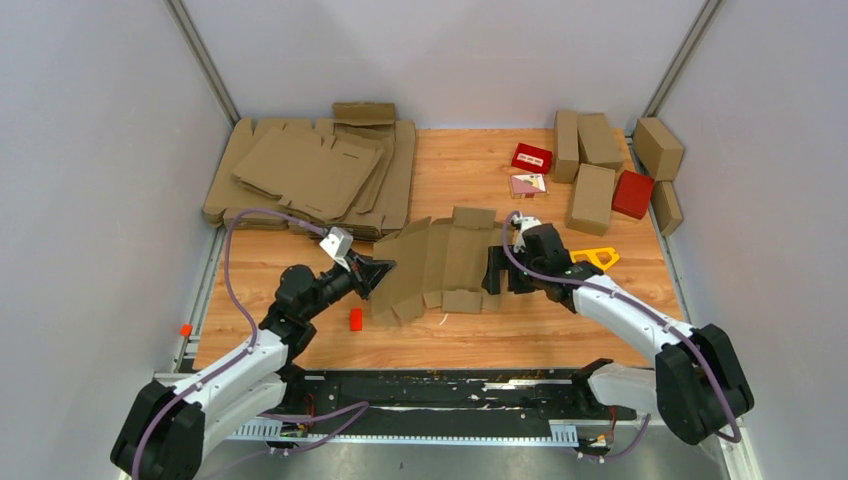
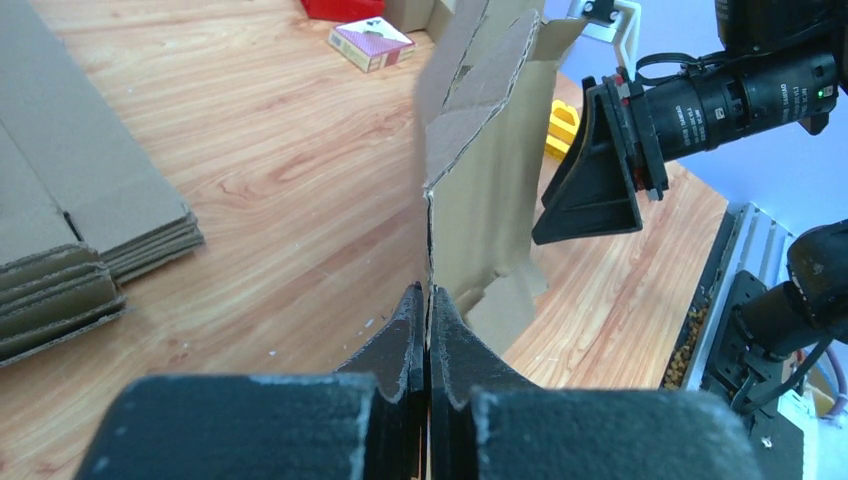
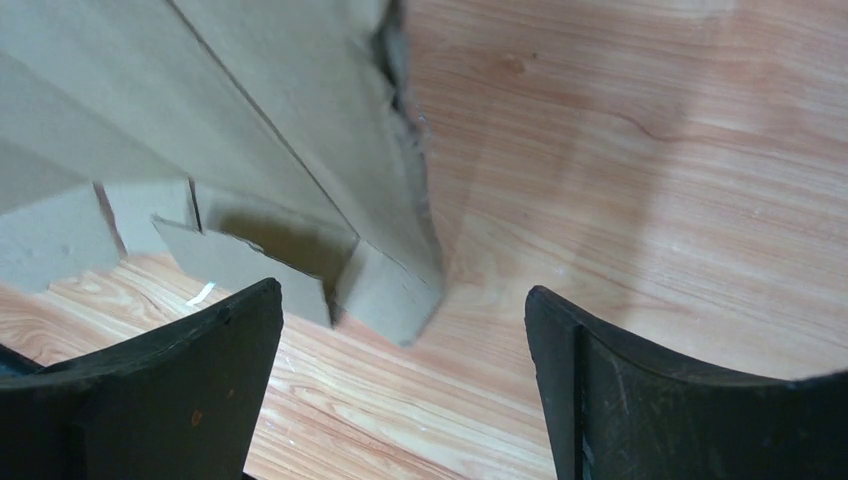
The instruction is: Fold the paper box
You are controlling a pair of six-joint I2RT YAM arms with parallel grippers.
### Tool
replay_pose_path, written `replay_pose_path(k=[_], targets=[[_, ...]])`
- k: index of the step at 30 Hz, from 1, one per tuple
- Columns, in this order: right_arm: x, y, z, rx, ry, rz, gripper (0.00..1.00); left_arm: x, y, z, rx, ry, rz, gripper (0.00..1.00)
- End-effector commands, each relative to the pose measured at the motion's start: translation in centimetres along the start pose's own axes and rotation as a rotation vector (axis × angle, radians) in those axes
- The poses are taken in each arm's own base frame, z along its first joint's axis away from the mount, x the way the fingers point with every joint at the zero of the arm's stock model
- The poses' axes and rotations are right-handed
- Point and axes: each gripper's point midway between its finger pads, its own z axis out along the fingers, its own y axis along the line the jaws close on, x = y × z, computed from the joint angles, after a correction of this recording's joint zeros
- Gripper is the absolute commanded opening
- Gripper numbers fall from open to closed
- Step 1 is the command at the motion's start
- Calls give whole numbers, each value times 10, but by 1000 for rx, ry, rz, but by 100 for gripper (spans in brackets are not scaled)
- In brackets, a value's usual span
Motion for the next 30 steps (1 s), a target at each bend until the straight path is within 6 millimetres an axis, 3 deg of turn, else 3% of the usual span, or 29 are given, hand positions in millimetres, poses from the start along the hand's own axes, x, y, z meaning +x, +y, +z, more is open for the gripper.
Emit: replay_pose_path(k=[1, 7, 17, 21, 25, 30], targets=[[-19, 10, -5, 94, -68, -56, 90, -18, -5, -2, 8, -79, 73, 0], [-17, 11, -21, 82, -130, -53, 85, -18, 7, -5, -71, -88, 96, 0], [-43, 46, -61, -117, -367, -75, 56, -18, 6, -5, -73, -96, 92, 0], [-49, 61, -51, -177, -354, -105, 43, -18, 4, -5, -63, -99, 90, 0], [-57, 63, -29, -150, -321, -82, 17, -17, 3, -6, -54, -99, 90, 0], [-59, 63, 4, -113, -252, -35, 0, -19, 2, -6, -53, -103, 92, 0]])
